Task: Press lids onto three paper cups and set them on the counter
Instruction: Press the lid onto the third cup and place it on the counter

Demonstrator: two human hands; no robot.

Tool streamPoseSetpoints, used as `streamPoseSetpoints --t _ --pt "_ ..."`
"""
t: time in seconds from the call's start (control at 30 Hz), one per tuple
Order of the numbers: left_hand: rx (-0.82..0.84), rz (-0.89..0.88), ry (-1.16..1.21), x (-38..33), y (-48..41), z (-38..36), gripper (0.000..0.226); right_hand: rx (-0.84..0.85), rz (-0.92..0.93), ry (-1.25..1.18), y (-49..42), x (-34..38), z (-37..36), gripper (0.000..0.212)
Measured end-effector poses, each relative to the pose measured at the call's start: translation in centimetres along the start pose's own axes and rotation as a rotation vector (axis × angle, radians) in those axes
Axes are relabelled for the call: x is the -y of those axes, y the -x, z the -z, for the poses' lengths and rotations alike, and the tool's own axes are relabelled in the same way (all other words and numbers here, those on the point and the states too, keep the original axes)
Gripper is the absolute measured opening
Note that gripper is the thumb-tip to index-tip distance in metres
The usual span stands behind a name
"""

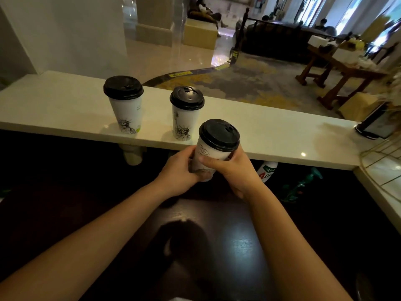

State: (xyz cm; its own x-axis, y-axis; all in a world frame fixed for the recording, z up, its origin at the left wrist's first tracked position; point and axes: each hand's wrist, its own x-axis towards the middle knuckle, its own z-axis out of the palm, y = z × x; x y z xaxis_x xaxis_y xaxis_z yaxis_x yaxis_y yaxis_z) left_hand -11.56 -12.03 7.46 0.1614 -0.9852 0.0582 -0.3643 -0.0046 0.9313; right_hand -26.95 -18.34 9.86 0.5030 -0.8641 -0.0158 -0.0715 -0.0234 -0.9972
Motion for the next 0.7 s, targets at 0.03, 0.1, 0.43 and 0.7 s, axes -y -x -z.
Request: streamPoseSetpoints --t 0.03,0.1,0.43,0.7 --pt "-0.001 0.0 0.009 -0.3 -0.1 0.0 0.059 0.009 0.001 0.011 0.1 0.2 0.2 0.081" --pt "0.013 0.006 0.047 -0.6 -0.1 0.0 0.055 0.02 -0.002 0.024 0.3 0.6 0.6 0.076" --pt "-0.06 -0.051 0.244 -1.1 -0.5 0.3 0.066 -0.032 -0.05 -0.12 1.2 1.8 2.7 0.052" --pt "-0.221 -0.107 0.217 -1.4 -1.2 -1.3 0.044 -0.112 -0.137 -0.257 1.1 1.6 4.6 0.025"
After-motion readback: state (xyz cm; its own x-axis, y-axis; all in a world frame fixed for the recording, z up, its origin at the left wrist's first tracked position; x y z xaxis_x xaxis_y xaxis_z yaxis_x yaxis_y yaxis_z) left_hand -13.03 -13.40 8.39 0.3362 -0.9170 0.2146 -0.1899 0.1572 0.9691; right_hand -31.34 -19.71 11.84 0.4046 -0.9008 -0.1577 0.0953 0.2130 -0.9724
